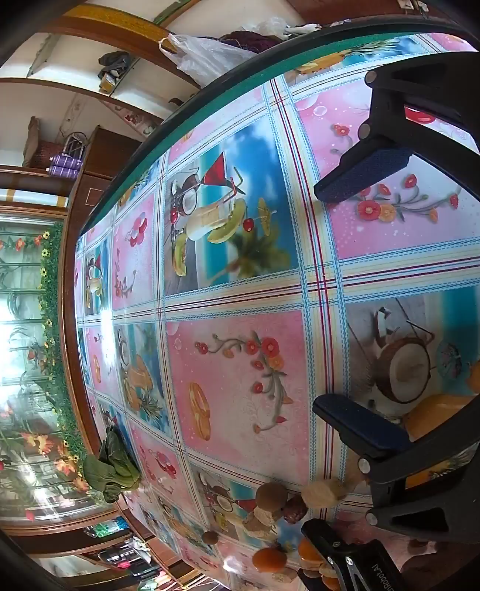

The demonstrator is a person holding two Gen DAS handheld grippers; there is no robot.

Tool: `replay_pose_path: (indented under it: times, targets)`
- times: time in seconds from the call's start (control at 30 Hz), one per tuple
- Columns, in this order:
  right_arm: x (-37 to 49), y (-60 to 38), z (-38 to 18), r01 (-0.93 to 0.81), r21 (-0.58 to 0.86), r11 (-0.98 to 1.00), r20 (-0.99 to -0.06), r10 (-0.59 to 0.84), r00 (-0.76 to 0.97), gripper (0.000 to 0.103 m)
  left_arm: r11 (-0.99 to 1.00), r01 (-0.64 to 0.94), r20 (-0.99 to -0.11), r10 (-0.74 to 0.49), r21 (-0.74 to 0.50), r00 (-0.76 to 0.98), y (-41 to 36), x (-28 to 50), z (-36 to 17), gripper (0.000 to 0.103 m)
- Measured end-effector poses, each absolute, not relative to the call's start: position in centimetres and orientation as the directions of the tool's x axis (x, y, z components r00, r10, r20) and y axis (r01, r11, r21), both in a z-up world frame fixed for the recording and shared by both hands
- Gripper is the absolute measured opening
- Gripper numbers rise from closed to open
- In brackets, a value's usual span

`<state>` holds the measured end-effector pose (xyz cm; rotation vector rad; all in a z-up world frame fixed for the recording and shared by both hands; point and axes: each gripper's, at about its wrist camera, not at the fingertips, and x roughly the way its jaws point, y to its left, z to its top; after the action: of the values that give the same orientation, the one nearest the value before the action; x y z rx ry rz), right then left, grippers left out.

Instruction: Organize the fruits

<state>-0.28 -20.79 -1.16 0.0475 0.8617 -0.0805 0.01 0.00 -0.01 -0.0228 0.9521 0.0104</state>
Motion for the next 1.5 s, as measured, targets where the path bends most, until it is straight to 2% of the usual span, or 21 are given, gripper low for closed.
replay_pose_path:
  times: [1.13, 1.27, 1.3, 1.33, 1.4, 1.5]
  targets:
    - [-0.3, -20.7, -1.2, 0.086, 0.011, 0.996, -0.757, -0.047, 0.652, 0.103, 1.0, -0.022, -0.811, 0.0, -0.016, 0.585, 0.0, 0.0, 0.0, 0.103]
    - [-0.1, -20.7, -1.1, 0.079, 0.009, 0.997, -0.765, -0.044, 0.643, 0.103, 1.0, 0.007, -0.833, -0.023, -0.024, 0.553, 0.2, 0.0, 0.2, 0.103]
    - [0.3, -20.6, -0.9, 0.04, 0.012, 0.999, -0.785, -0.016, 0.62, 0.103, 0.999, 0.008, -0.829, -0.036, -0.037, 0.558, 0.2, -0.1, 0.6, 0.099]
    - [0.8, -20.5, -0.6, -0.039, 0.012, 0.999, -0.813, 0.032, 0.581, 0.102, 0.998, 0.029, -0.812, -0.058, -0.05, 0.581, 0.2, -0.7, 1.4, 0.091]
    - [0.2, -21.1, 0.6, -0.089, 0.062, 0.994, -0.803, 0.102, 0.588, 0.096, 0.997, 0.073, -0.778, -0.05, -0.005, 0.626, 0.0, -2.3, 3.6, 0.09]
    - [-3.6, -22.7, 4.7, -0.122, 0.128, 0.984, -0.717, 0.177, 0.674, 0.097, 0.991, 0.112, -0.723, -0.026, 0.071, 0.691, 1.0, -5.6, 8.0, 0.091]
